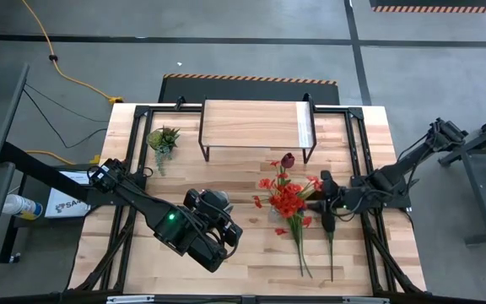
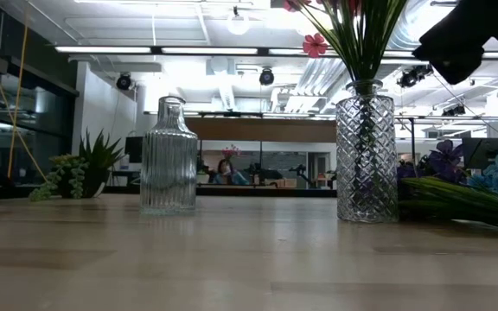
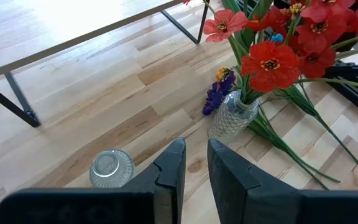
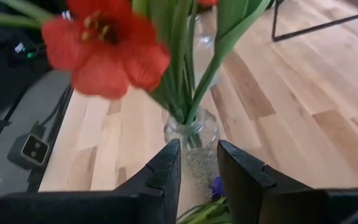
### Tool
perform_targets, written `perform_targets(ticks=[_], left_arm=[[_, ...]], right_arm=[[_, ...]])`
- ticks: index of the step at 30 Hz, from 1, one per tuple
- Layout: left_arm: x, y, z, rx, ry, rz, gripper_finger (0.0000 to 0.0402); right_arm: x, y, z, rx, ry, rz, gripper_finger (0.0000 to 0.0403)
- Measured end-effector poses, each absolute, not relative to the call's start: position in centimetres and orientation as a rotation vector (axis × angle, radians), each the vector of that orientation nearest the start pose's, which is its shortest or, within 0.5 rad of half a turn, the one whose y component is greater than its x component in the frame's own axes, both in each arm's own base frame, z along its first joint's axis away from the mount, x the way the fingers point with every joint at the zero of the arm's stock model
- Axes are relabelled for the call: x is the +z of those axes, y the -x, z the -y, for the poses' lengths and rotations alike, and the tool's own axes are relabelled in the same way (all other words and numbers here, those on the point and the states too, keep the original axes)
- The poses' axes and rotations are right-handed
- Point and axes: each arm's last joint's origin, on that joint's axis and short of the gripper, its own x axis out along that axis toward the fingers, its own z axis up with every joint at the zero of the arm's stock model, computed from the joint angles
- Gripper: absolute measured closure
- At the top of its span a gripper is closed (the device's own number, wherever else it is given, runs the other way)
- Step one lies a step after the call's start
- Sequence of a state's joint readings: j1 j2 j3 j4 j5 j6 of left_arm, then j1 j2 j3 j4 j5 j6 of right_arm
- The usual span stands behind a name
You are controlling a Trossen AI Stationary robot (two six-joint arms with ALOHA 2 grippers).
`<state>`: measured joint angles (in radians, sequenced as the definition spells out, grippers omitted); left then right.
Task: Pick and place flowers into a vace then onto a shelf
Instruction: Put the blue flowers into the left transparent vase
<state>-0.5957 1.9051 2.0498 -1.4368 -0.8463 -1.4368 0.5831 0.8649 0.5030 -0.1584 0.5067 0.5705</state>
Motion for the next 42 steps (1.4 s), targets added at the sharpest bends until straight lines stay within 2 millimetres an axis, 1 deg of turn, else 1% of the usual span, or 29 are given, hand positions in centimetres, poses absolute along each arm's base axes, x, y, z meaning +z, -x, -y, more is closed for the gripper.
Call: perform_targets(ticks=[4,7,12,16,20,22,28,37,42], left_arm=[[36.4,-31.4,18.7,0.781,0.470,-0.575,0.0298],[36.4,-31.4,18.7,0.780,0.472,-0.578,0.0298],[36.4,-31.4,18.7,0.778,0.475,-0.583,0.0298],[36.4,-31.4,18.7,0.778,0.476,-0.583,0.0298],[36.4,-31.5,18.8,0.767,0.493,-0.595,0.0298],[36.4,-31.5,18.9,0.758,0.508,-0.602,0.0298],[36.3,-31.5,19.0,0.738,0.533,-0.646,0.0298],[36.1,-31.3,19.1,0.723,0.547,-0.713,0.0298],[36.0,-31.0,18.9,0.733,0.525,-0.767,0.0298]], right_arm=[[22.5,-15.7,-8.8,-0.032,-0.290,-0.487,0.0299],[22.3,-15.4,-8.9,0.034,-0.349,-0.550,0.0297],[21.6,-14.5,-9.3,0.203,-0.521,-0.771,0.0301],[21.0,-13.8,-9.5,0.276,-0.642,-0.958,0.0302],[20.7,-13.3,-9.6,0.284,-0.739,-1.086,0.0300],[20.5,-12.9,-9.8,0.275,-0.757,-1.134,0.0301],[20.0,-11.8,-10.3,0.180,-0.826,-1.244,0.0308],[20.0,-10.4,-11.6,0.148,-0.914,-1.343,0.0313],[20.0,-9.6,-12.4,0.087,-0.954,-1.335,0.0313]])
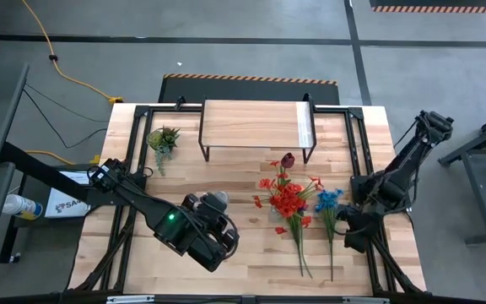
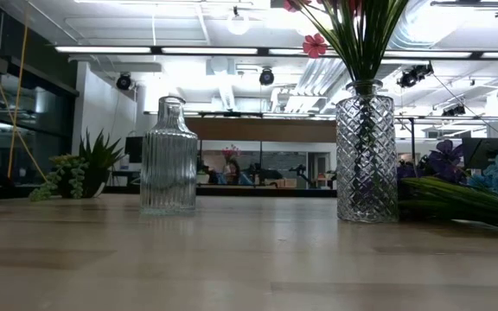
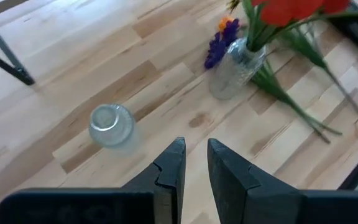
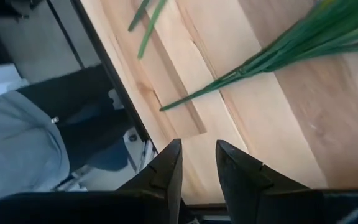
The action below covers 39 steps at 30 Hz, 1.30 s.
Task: Pick and place flowers into a vace then onto a shelf
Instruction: Put the blue flowers into the left transparent vase
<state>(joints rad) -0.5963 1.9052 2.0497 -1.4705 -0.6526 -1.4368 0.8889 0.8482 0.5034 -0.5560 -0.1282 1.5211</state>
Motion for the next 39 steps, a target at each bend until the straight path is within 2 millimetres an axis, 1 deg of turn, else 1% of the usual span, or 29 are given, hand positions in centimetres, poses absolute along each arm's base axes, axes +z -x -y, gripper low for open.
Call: perform_targets(ticks=[5,11,16,20,23,27,31,35,39], left_arm=[[35.6,-29.8,19.1,0.742,0.463,-0.883,0.0298],[34.0,-28.2,21.3,0.704,0.400,-0.946,0.0298],[32.2,-26.6,23.1,0.723,0.402,-0.984,0.0298],[31.1,-25.5,24.0,0.749,0.411,-0.980,0.0298],[30.6,-24.9,24.5,0.757,0.417,-0.981,0.0298],[29.9,-24.6,24.7,0.778,0.420,-1.001,0.0298],[29.6,-24.4,24.7,0.782,0.412,-1.013,0.0298],[29.5,-24.4,24.7,0.783,0.411,-1.013,0.0298],[29.6,-24.4,24.7,0.778,0.400,-1.013,0.0298]], right_arm=[[20.0,-9.2,-12.7,0.008,-1.012,-1.274,0.0313],[20.0,-9.3,-12.6,-0.072,-1.056,-1.186,0.0314],[20.0,-9.5,-12.5,-0.086,-1.068,-1.159,0.0314],[19.9,-9.5,-12.5,-0.113,-1.077,-1.173,0.0318],[19.6,-9.4,-12.7,-0.132,-1.098,-1.224,0.0321],[18.9,-9.5,-13.2,-0.199,-1.118,-1.313,0.0328],[17.7,-10.3,-13.6,-0.283,-1.101,-1.323,0.0337],[17.1,-11.1,-14.2,-0.267,-1.118,-1.365,0.0345],[16.9,-11.2,-14.6,-0.237,-1.116,-1.432,0.0351]])
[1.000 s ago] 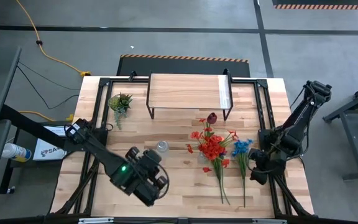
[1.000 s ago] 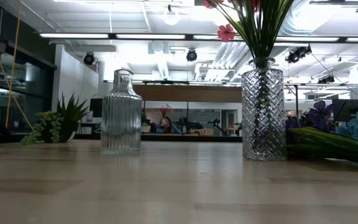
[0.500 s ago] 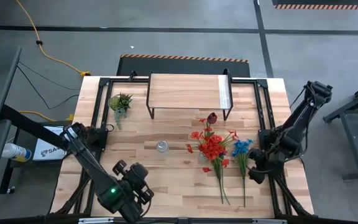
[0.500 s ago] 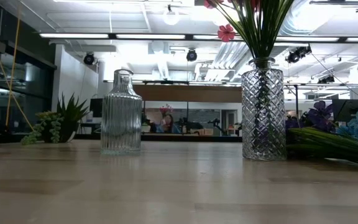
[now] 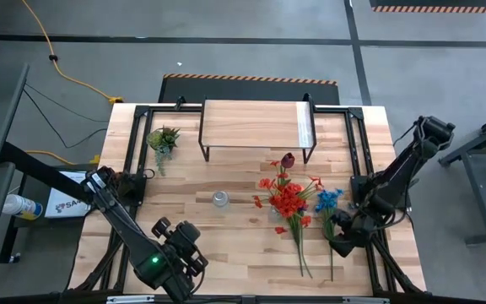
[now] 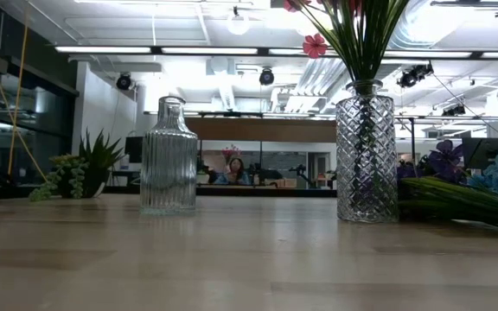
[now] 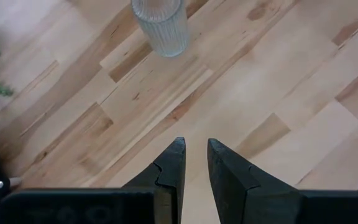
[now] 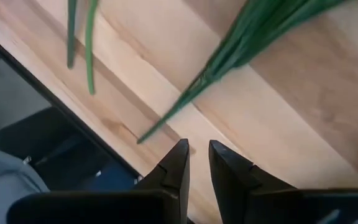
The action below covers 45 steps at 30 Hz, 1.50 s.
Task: Pick and place flowers into a vace then onto a shelf
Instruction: Put the blue flowers into the left transparent vase
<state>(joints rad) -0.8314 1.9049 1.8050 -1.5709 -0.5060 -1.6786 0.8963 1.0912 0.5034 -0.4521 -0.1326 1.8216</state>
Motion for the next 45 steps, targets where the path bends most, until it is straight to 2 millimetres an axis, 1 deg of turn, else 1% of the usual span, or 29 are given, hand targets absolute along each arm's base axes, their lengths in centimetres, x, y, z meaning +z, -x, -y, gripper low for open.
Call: perform_targets(ticks=[2,5,8,13,20,28,33,38,45], left_arm=[[29.6,-24.4,24.7,0.774,0.394,-1.015,0.0298],[29.6,-24.4,24.7,0.774,0.394,-1.015,0.0298],[29.6,-24.4,24.7,0.774,0.394,-1.015,0.0298],[29.5,-24.4,24.7,0.774,0.394,-1.015,0.0298],[29.5,-24.4,24.7,0.775,0.395,-1.014,0.0298],[29.5,-24.4,24.7,0.777,0.405,-1.011,0.0298],[29.5,-24.5,24.8,0.774,0.410,-1.009,0.0298],[29.5,-24.5,24.8,0.774,0.410,-1.009,0.0298],[29.5,-24.5,24.8,0.774,0.411,-1.010,0.0298]], right_arm=[[16.9,-11.3,-14.7,-0.224,-1.125,-1.428,0.0352],[17.0,-11.5,-14.8,-0.221,-1.126,-1.379,0.0350],[17.0,-11.5,-14.7,-0.228,-1.117,-1.343,0.0339],[17.0,-11.5,-14.7,-0.226,-1.106,-1.339,0.0300],[16.9,-11.7,-14.5,-0.241,-1.083,-1.277,0.0243],[16.6,-11.3,-14.0,-0.311,-1.047,-1.298,0.0201],[16.5,-11.7,-13.6,-0.346,-1.054,-1.277,0.0189],[16.4,-12.1,-12.9,-0.395,-1.038,-1.235,0.0191],[16.1,-11.9,-12.3,-0.458,-1.007,-1.274,0.0186]])
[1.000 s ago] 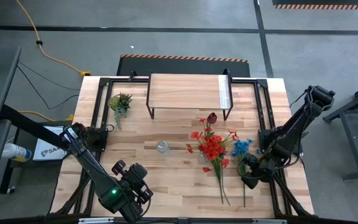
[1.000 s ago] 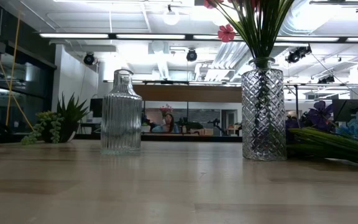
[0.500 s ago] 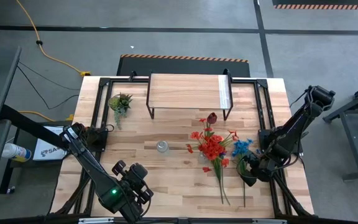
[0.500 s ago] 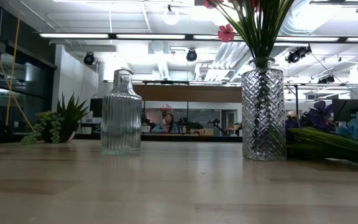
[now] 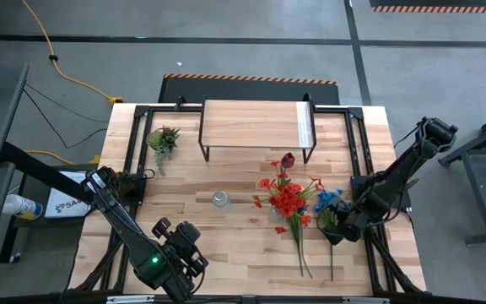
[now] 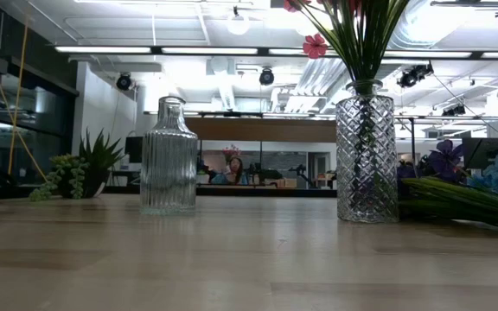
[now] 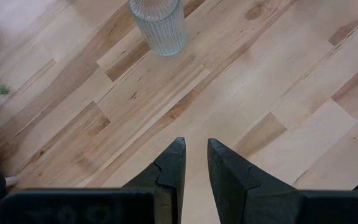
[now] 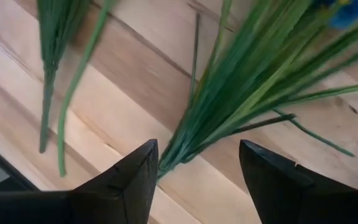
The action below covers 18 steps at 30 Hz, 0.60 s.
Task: Pick and place flowers into a vace then onto a shelf
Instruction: Put the blue flowers into the left transparent vase
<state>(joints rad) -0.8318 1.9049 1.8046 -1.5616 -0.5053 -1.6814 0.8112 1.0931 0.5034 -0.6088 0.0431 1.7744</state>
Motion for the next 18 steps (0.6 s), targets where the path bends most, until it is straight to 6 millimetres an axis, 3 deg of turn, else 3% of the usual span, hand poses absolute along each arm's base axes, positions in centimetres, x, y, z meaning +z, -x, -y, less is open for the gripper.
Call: perform_targets(ticks=[8,18], left_arm=[[29.5,-24.5,24.8,0.775,0.409,-1.010,0.0298],[29.5,-24.4,24.7,0.776,0.407,-1.011,0.0298]], right_arm=[[16.0,-11.9,-12.4,-0.473,-1.014,-1.291,0.0187],[14.5,-13.3,-13.9,-0.438,-1.045,-1.296,0.0182]])
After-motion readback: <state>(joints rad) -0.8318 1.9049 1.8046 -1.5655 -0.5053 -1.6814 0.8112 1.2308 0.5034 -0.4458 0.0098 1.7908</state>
